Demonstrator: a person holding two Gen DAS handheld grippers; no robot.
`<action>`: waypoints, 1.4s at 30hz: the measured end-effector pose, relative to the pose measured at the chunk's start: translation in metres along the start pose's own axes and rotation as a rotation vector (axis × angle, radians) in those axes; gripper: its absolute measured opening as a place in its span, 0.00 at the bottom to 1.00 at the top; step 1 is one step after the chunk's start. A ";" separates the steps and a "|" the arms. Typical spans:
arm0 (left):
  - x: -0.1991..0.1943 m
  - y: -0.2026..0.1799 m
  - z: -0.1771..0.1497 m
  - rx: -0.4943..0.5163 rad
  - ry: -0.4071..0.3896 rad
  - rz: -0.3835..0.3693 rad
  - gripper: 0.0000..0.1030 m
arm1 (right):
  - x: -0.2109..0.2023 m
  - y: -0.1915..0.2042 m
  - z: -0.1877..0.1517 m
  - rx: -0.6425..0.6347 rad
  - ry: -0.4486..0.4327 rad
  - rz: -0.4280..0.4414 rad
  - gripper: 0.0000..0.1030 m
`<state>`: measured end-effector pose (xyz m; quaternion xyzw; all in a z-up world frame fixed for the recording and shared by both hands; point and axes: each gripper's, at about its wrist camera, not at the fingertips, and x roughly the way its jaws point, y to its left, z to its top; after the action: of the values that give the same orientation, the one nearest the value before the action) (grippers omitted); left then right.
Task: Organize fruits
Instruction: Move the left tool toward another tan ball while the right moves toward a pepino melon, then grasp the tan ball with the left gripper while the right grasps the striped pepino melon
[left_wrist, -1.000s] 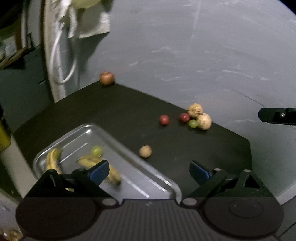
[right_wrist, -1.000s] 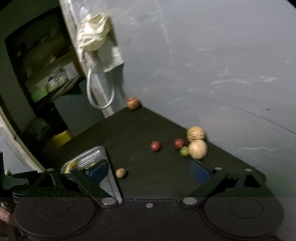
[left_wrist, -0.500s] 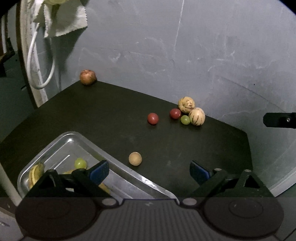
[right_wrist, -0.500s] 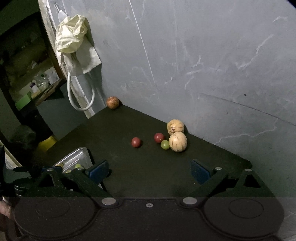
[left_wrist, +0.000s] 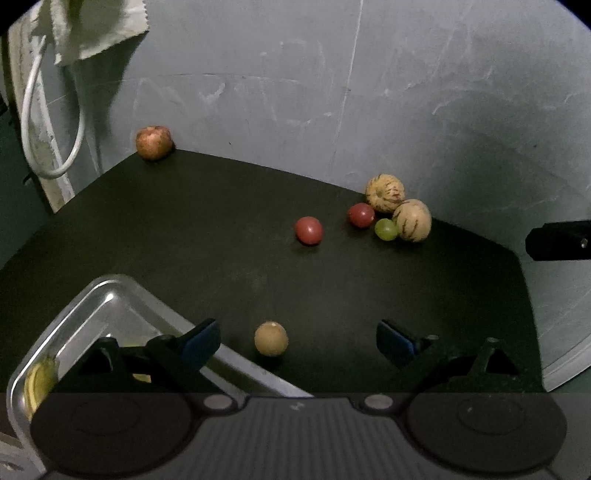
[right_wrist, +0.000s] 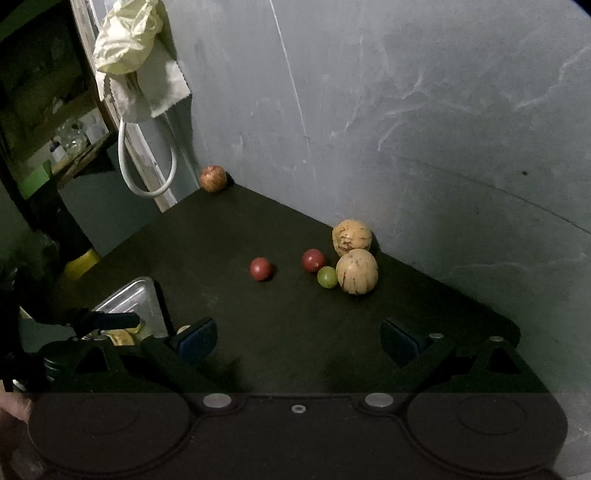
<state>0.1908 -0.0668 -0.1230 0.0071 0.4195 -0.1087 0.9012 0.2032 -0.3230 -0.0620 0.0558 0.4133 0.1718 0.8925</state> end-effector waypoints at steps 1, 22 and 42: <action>0.005 0.000 0.001 0.012 0.006 0.003 0.90 | 0.004 -0.001 0.001 0.001 0.004 0.000 0.93; 0.055 0.009 0.003 0.089 0.141 0.006 0.57 | 0.105 -0.026 0.031 -0.122 0.065 -0.023 0.90; 0.062 0.010 0.004 0.093 0.156 0.007 0.42 | 0.163 -0.038 0.042 -0.431 0.148 -0.021 0.76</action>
<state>0.2344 -0.0692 -0.1680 0.0586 0.4829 -0.1238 0.8649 0.3425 -0.2991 -0.1609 -0.1533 0.4321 0.2505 0.8526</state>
